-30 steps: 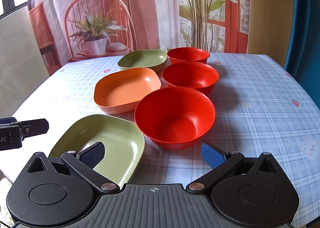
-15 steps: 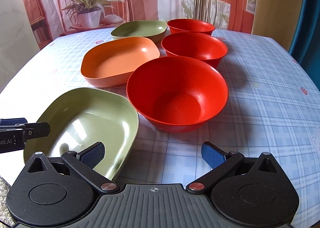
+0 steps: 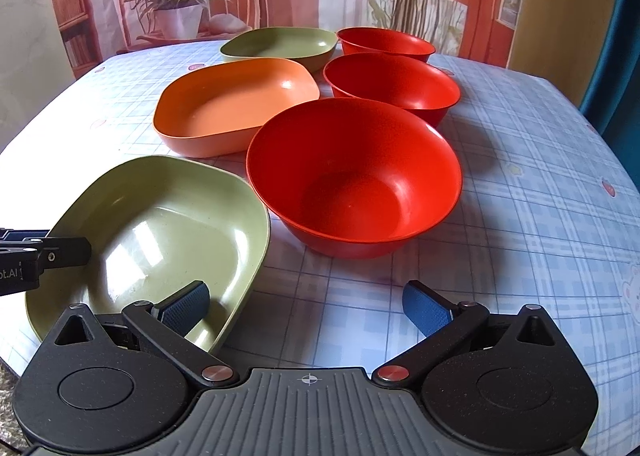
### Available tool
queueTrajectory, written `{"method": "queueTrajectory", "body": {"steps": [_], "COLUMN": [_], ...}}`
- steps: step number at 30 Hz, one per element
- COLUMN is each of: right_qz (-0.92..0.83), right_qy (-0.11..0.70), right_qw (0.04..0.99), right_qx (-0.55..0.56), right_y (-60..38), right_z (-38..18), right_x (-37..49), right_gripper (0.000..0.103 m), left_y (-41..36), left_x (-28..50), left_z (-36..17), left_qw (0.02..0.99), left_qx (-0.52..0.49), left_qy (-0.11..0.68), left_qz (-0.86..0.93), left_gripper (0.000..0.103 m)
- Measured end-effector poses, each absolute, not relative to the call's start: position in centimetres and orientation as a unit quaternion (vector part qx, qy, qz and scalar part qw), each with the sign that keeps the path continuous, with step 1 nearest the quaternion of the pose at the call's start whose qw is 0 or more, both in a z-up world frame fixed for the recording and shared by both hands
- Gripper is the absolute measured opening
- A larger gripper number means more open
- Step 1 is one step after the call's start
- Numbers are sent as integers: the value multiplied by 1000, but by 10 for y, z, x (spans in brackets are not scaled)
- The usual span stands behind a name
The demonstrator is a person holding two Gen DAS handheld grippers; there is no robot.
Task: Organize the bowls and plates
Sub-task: 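Move the left gripper to the large green plate and grasp its rim, then lift the green plate with the left gripper and lower it onto the orange plate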
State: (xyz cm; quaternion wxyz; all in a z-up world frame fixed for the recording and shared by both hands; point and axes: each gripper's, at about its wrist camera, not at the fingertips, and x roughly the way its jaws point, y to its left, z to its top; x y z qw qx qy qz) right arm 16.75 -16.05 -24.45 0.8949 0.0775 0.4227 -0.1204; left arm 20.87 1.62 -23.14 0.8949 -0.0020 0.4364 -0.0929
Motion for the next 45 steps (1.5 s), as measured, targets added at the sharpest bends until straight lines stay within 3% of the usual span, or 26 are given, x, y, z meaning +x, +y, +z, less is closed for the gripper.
{"method": "queueTrajectory", "body": {"steps": [11, 13, 16, 30, 33, 35, 38, 40, 45], "right_qz": [-119, -120, -119, -98, -79, -68, -46, -29, -27], "right_qy": [422, 419, 422, 461, 454, 454, 455, 457, 457], "right_qw": [896, 897, 895, 879, 884, 886, 885, 884, 883], "right_qx": [76, 78, 79, 74, 71, 73, 86, 97, 100], "right_y": [-161, -161, -161, -161, -157, -156, -154, -152, -150], "right_z": [-245, -245, -245, -240, -234, -231, -227, -226, -222], "right_x": [168, 167, 168, 176, 175, 174, 173, 173, 172], "right_gripper": [103, 103, 103, 102, 83, 60, 38, 29, 27], "left_y": [15, 16, 13, 16, 15, 14, 14, 14, 16], "left_x": [209, 210, 210, 210, 209, 208, 207, 207, 203], "left_z": [-232, -232, -232, -232, -232, -231, -229, -228, -223], "left_qw": [893, 891, 890, 887, 886, 887, 888, 888, 892], "left_qx": [2, -5, -4, -14, -15, -11, -9, -8, -5], "left_qy": [439, 440, 441, 445, 447, 446, 443, 441, 434], "left_qz": [-100, -108, -115, -118, -120, -122, -125, -128, -127], "left_gripper": [31, 21, 17, 14, 14, 13, 13, 11, 11]}}
